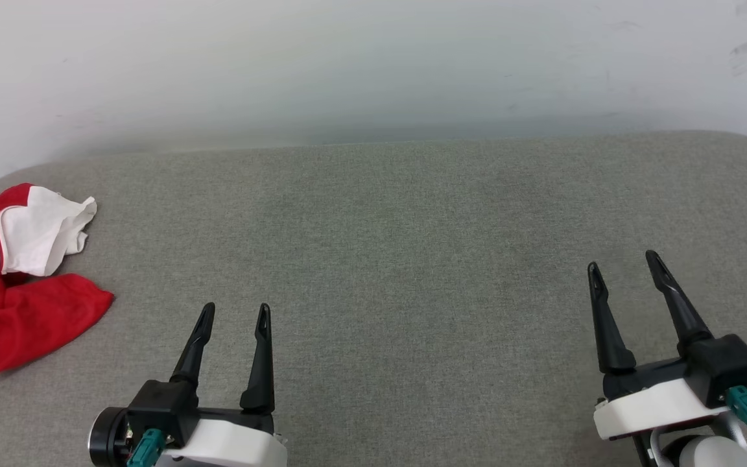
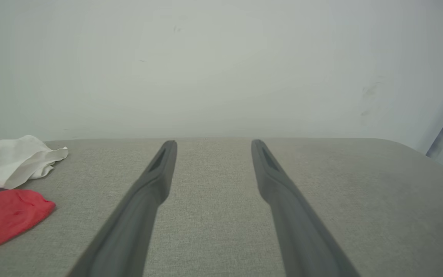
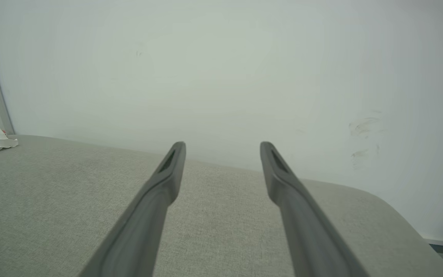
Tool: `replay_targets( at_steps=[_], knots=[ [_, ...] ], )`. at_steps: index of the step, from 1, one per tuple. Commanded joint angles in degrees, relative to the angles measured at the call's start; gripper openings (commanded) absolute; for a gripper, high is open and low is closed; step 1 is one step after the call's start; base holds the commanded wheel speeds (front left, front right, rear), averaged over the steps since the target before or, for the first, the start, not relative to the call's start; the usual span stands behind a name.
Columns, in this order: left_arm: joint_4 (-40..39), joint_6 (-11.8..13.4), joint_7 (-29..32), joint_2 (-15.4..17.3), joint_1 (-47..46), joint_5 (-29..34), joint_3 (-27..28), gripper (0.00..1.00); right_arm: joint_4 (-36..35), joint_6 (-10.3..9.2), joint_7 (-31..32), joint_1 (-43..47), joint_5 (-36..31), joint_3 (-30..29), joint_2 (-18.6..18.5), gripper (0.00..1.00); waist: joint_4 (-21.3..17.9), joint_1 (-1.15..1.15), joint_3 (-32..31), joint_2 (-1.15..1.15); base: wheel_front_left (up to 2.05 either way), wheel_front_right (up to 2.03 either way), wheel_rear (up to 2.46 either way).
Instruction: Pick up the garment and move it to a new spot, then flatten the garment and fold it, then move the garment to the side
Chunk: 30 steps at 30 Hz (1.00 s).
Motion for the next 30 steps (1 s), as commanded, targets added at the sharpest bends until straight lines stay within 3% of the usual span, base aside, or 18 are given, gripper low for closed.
replay_targets(
  at_steps=[1,9,15,20,30],
  knots=[
    [-0.4,-1.0,-0.5,-0.8,0.7,0.7,1.1,1.0,0.1,-0.02,-0.5,0.5,-0.3,0.5,0.1,1.0,0.0,0.0,0.0,0.0,0.0,0.0,0.0],
    [0.4,-6.9,-1.4,-3.8,2.0,2.6,6.2,1.0,2.6,-0.02,-1.4,0.3,4.8,0.2,0.1,1.0,-0.2,0.0,0.1,0.0,0.0,0.0,0.0],
    [1.3,-9.6,-2.0,-4.8,2.6,4.7,8.6,1.0,5.1,-0.03,-2.0,0.1,5.6,1.3,0.1,1.0,-0.3,0.0,-0.1,0.0,0.0,0.0,0.0],
    [1.8,-10.7,-2.5,-5.0,2.9,6.4,9.0,1.0,5.7,-0.03,-2.5,-0.1,4.0,1.6,0.1,1.0,-0.4,0.0,-0.1,0.0,0.0,0.0,0.0],
    [2.3,-10.6,-2.3,-5.1,2.8,4.7,9.1,1.0,5.9,-0.03,-2.4,0.3,4.7,2.0,0.1,1.0,0.4,0.0,-0.3,0.0,0.0,0.0,0.0]
  ],
)
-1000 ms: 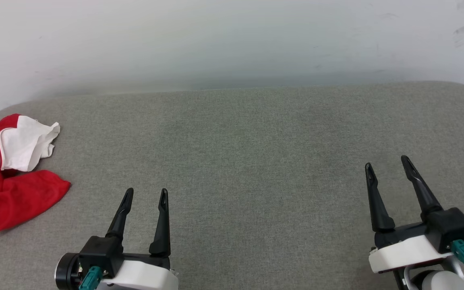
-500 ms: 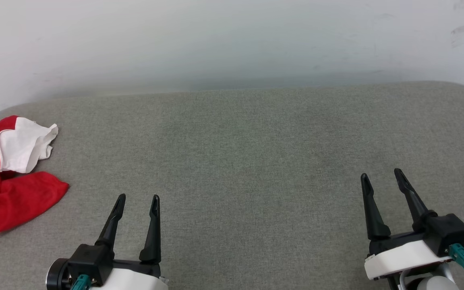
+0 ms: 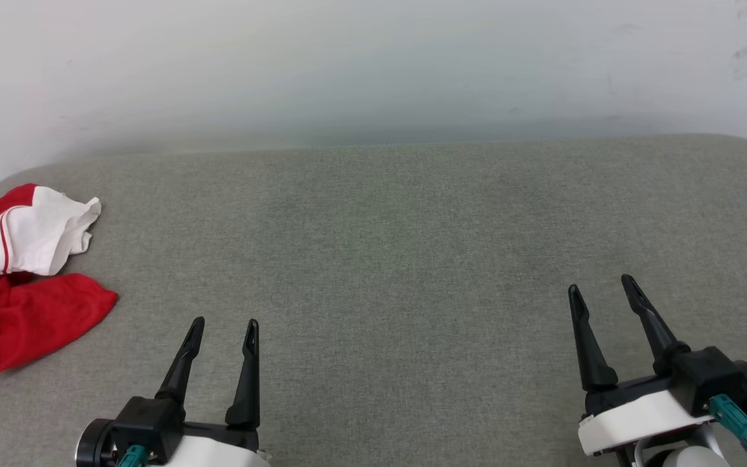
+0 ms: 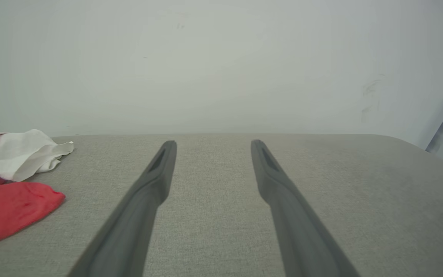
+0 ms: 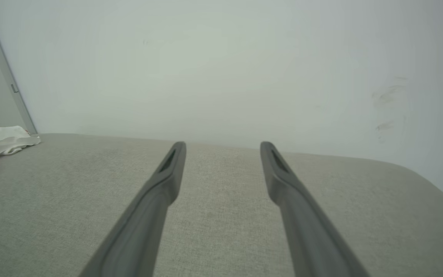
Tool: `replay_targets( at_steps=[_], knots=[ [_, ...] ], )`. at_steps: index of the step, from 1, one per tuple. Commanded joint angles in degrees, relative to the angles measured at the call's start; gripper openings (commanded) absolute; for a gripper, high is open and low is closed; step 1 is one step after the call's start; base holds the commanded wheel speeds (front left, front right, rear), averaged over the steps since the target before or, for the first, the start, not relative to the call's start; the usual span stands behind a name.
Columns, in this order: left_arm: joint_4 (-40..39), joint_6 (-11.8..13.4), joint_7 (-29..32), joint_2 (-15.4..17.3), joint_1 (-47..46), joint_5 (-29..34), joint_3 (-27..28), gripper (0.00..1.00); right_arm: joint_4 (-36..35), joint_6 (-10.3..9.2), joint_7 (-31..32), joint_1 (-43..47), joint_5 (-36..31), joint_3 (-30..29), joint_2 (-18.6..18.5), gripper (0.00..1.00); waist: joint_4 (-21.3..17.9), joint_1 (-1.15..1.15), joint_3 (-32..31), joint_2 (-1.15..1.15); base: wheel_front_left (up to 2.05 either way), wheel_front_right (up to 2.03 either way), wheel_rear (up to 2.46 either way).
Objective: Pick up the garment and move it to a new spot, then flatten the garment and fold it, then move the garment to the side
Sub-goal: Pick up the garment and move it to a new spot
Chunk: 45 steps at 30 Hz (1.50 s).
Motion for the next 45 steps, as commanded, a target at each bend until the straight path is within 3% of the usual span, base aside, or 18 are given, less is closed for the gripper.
replay_targets(
  at_steps=[1,10,34,45],
  knots=[
    [0.0,0.0,-0.2,-0.1,0.5,-0.1,0.1,1.0,-0.1,-0.04,-0.1,0.0,-0.3,0.3,0.0,1.0,0.3,0.0,0.0,0.0,0.0,0.0,0.0],
    [-0.1,0.2,-0.2,-0.1,0.8,0.3,1.0,1.0,-0.8,-0.04,-0.1,0.7,-0.9,2.3,0.0,1.0,4.9,0.0,0.2,0.0,0.0,0.0,0.0],
    [-1.1,-0.7,-0.2,-0.1,3.1,2.1,3.6,1.0,0.1,-0.04,-0.1,2.3,0.7,7.0,0.0,1.0,23.5,0.0,-2.4,0.0,0.0,0.0,0.0],
    [-1.4,-1.2,-0.2,-0.1,4.0,2.9,4.2,1.0,0.3,-0.04,-0.1,2.7,1.8,7.9,0.0,1.0,27.6,0.0,-2.9,0.0,0.0,0.0,0.0]
  ],
)
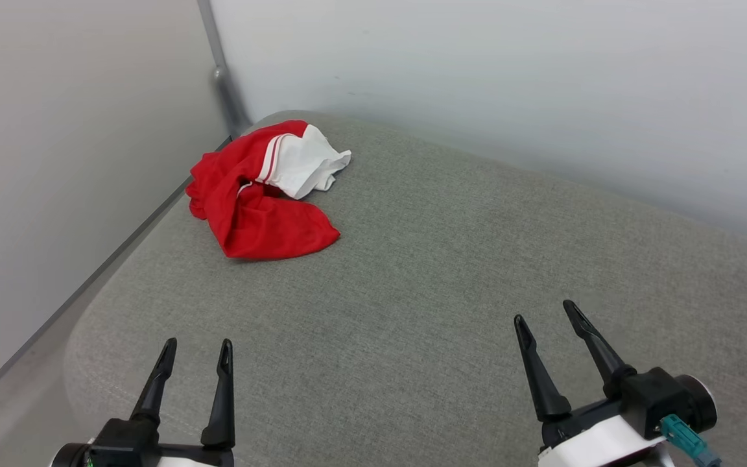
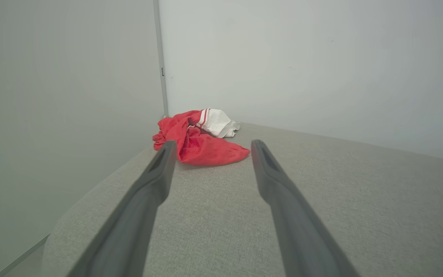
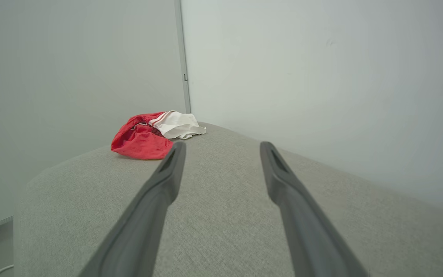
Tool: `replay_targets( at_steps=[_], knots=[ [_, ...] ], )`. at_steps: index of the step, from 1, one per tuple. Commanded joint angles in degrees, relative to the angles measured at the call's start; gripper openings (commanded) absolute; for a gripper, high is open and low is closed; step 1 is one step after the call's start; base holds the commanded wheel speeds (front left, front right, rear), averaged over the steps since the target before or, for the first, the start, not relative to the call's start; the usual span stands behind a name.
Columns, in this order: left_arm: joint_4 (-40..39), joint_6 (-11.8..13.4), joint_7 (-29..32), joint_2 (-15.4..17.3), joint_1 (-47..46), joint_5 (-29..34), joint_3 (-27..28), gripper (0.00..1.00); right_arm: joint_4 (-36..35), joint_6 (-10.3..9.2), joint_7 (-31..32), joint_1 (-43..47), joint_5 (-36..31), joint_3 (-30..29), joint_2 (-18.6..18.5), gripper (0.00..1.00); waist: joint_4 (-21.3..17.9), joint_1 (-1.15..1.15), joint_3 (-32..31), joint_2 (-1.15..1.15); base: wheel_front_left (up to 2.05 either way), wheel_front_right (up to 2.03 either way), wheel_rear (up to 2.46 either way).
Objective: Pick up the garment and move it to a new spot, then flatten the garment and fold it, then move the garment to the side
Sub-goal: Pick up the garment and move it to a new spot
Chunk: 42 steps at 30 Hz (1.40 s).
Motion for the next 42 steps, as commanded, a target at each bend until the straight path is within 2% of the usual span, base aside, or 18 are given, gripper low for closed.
replay_targets(
  at_steps=[1,11,15,20,25,27,31,32,33,37,42],
  knots=[
    [0.0,-0.1,-0.2,-0.1,0.6,0.2,0.2,1.0,0.0,-0.04,-0.1,1.0,0.1,0.2,0.0,1.0,0.5,0.0,-0.2,0.0,0.0,0.0,0.0],
    [-0.3,-0.5,-0.2,-0.1,0.9,0.0,0.3,1.0,-0.2,-0.04,-0.1,0.4,-0.3,0.7,0.0,1.0,1.0,0.0,0.1,0.0,0.0,0.0,0.0],
    [-0.8,0.1,-0.2,-0.1,0.3,-1.0,0.3,1.0,-0.3,-0.04,-0.1,-0.5,-0.7,1.5,0.0,1.0,0.2,0.0,1.6,0.0,0.0,0.0,0.0],
    [-0.7,-0.5,-0.2,-0.1,-2.5,1.3,-1.2,1.0,-1.3,-0.04,-0.1,-1.9,-3.1,1.6,0.0,1.0,-2.0,0.0,5.8,0.0,0.0,0.0,0.0],
    [-0.2,-1.0,-0.2,0.0,-8.0,-0.3,0.3,1.0,-3.3,-0.04,-0.1,-4.1,-7.1,1.0,0.0,1.0,-4.9,0.0,12.4,0.0,0.0,0.0,0.0],
    [1.8,-1.2,-0.2,0.0,-11.5,-3.3,1.7,1.0,-4.4,-0.04,-0.1,-5.1,-8.8,0.7,-0.2,1.0,-6.1,0.0,15.5,0.0,0.0,0.0,0.0],
    [8.5,-1.4,-0.2,5.5,-20.5,-5.9,2.3,1.0,-6.6,-0.04,-0.1,-6.6,-10.6,0.5,-1.5,1.0,-8.2,0.0,21.3,0.0,0.0,0.0,0.0],
    [8.5,-1.4,-0.2,5.5,-20.5,-5.9,2.3,1.0,-6.6,-0.04,-0.1,-6.6,-10.6,0.5,-1.5,1.0,-8.2,0.0,21.3,0.0,0.0,0.0,0.0],
    [10.2,-1.4,-0.2,7.5,-22.6,-6.8,1.3,1.0,-7.1,-0.04,-0.1,-6.9,-10.9,0.5,-1.8,1.0,-8.8,0.0,22.7,0.0,0.0,0.0,0.0],
    [18.0,-1.4,3.3,19.1,-33.2,-11.5,-6.5,1.0,-8.9,-0.04,-0.1,-8.1,-13.6,1.0,-3.9,1.0,-10.8,0.0,27.4,0.0,0.0,0.0,0.0],
    [24.1,-1.4,13.7,31.0,-44.7,-21.8,-13.8,1.0,-10.6,-0.04,-0.1,-9.2,-14.2,0.3,-3.8,1.0,-13.2,0.0,32.3,0.0,0.0,0.0,0.0]
  ],
)
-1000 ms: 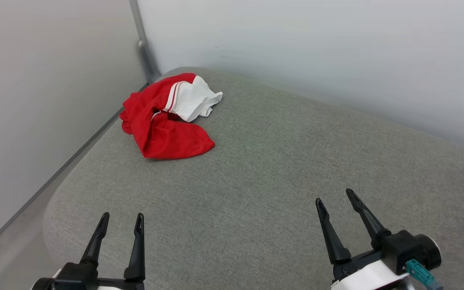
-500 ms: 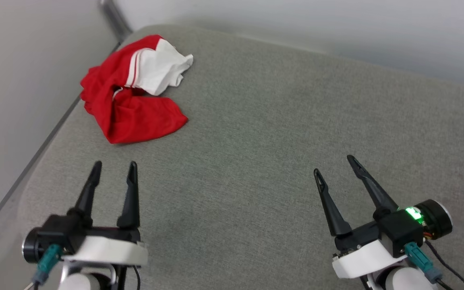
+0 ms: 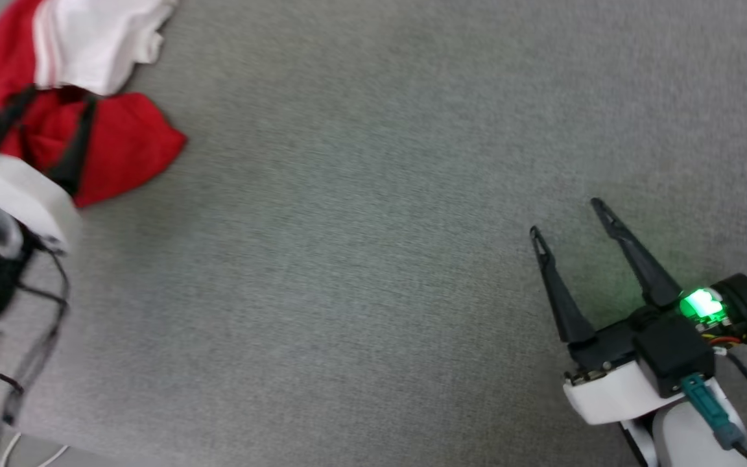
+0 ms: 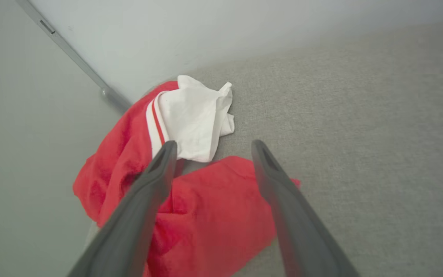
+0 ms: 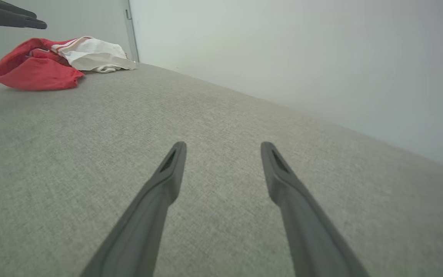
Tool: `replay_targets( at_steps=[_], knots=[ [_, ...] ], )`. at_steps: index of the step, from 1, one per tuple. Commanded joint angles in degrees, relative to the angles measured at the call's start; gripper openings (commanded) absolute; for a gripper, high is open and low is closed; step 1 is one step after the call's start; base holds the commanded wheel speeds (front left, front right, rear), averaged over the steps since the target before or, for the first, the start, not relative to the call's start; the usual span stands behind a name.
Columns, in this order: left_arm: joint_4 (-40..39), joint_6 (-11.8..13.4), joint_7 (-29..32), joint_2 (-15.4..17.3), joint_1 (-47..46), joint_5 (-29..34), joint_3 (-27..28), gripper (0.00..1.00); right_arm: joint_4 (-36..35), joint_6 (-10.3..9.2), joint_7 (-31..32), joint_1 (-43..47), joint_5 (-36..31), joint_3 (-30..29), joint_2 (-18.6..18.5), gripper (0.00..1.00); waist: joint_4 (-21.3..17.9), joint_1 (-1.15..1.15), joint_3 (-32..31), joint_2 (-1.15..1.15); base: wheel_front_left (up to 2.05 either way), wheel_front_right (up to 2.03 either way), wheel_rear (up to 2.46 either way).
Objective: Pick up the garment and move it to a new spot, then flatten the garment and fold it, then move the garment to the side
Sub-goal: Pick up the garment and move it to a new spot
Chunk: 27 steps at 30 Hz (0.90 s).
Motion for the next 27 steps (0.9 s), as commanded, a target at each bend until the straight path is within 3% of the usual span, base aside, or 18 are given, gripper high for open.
replay_targets(
  at_steps=[1,6,15,23,25,27],
  knots=[
    [0.6,0.1,1.8,2.1,-2.2,-0.9,-0.8,1.0,-0.6,-0.04,-0.1,-1.3,-0.1,-0.2,0.1,1.0,-3.1,-0.02,4.3,0.0,0.0,0.0,0.0],
    [4.7,0.1,11.7,9.8,-10.6,-8.9,-6.3,1.0,-1.7,-0.04,-0.1,-1.8,-0.3,-0.2,-0.2,1.0,-4.8,-0.02,8.0,0.0,0.0,0.0,0.0],
    [9.0,0.1,22.9,18.5,-17.8,-18.4,-14.1,1.0,-1.8,-0.06,0.1,-2.7,-0.1,-0.5,-0.1,1.0,-8.0,-0.02,12.6,0.0,0.0,0.0,0.0],
    [10.9,0.1,28.8,20.2,-18.3,-26.2,-19.2,1.0,-1.5,-0.09,0.4,-2.3,-0.4,-1.3,-0.2,1.0,-9.4,-0.02,14.7,0.0,0.0,0.0,0.0],
    [10.2,0.0,30.2,20.1,-17.8,-28.5,-20.6,0.0,-1.5,-0.09,0.4,-2.2,-0.5,-1.5,0.0,1.0,-9.4,-0.02,14.7,0.0,0.0,0.0,0.0],
    [9.9,0.0,30.1,20.1,-17.8,-29.9,-21.4,0.0,-1.3,-0.09,0.4,-2.3,-0.7,-1.5,0.1,1.0,-9.2,-0.02,14.6,0.0,0.0,0.0,0.0]
  ],
)
